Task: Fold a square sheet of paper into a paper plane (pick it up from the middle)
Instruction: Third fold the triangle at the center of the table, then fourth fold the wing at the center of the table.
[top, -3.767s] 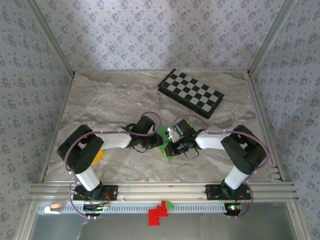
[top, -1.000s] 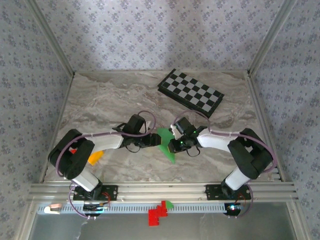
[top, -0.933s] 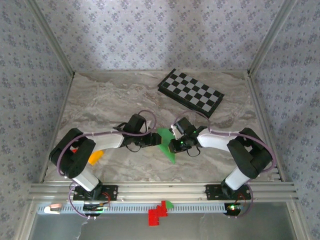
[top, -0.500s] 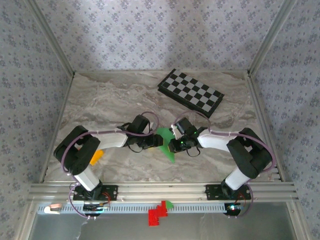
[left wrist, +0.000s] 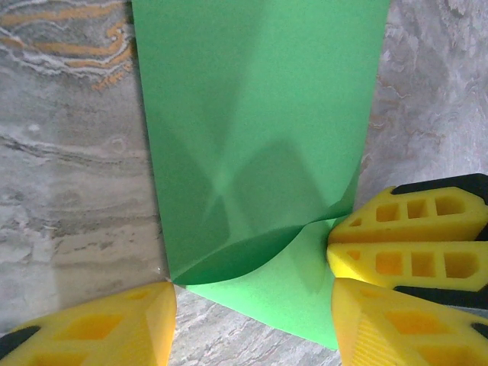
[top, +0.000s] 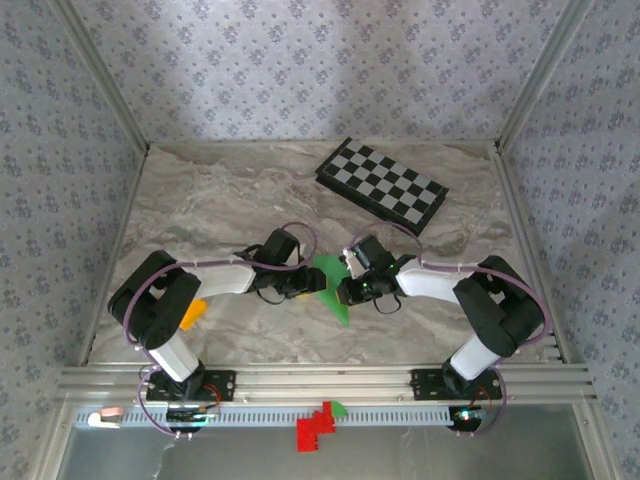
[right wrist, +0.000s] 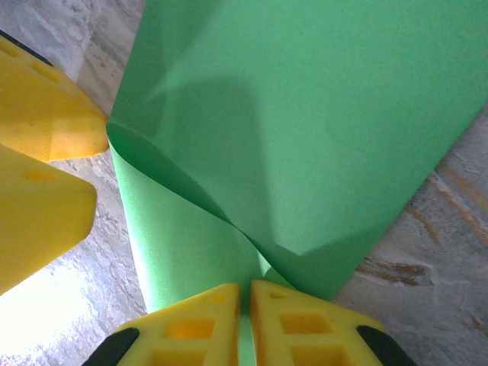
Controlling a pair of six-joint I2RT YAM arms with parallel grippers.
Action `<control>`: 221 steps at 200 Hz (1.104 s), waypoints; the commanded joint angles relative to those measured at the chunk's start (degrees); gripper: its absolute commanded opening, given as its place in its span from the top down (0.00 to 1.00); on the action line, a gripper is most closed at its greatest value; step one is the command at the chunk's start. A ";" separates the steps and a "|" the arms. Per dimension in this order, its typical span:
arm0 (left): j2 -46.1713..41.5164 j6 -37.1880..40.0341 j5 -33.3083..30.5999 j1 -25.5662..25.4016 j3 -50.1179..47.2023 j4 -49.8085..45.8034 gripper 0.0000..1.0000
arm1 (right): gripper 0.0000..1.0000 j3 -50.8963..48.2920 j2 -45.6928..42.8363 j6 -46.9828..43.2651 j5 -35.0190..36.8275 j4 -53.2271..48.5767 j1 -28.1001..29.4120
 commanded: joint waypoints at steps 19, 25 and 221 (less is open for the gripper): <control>-0.13 0.25 0.61 0.10 1.86 2.71 0.44 | 0.86 -2.19 1.04 0.55 1.21 -2.88 -0.41; -0.22 0.26 0.57 0.14 1.88 2.72 0.44 | 0.86 -2.15 1.04 0.56 1.16 -2.82 -0.42; -0.38 2.17 4.48 1.99 0.13 8.69 0.45 | 0.86 -2.23 1.40 0.01 0.94 -3.16 -1.02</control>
